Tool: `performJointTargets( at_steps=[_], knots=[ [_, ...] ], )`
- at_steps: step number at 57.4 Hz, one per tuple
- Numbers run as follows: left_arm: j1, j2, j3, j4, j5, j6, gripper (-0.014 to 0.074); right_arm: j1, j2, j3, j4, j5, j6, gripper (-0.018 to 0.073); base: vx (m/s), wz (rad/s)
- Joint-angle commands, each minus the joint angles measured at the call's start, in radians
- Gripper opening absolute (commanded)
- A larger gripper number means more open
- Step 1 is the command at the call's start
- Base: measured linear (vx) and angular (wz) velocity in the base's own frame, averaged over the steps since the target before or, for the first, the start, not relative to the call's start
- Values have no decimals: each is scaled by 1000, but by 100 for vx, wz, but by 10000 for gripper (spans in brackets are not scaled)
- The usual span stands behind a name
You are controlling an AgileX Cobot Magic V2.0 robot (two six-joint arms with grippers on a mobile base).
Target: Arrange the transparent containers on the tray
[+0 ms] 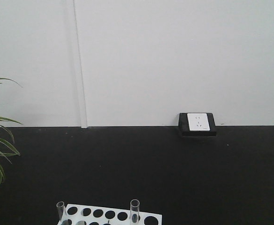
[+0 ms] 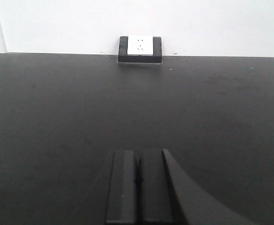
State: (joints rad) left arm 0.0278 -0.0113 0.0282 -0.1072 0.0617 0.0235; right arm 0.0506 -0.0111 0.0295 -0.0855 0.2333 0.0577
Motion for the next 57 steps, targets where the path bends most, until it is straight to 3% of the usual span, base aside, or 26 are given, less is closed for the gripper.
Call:
performJointTargets(
  at_steps=[1, 57],
  knots=[
    [2, -14, 28, -7, -83, -4, -6, -8, 3, 9, -5, -83, -4, -11, 0, 0],
    [2, -14, 28, -7, -83, -4, -6, -8, 3, 9, -6, -88, -5, -11, 0, 0]
  ],
)
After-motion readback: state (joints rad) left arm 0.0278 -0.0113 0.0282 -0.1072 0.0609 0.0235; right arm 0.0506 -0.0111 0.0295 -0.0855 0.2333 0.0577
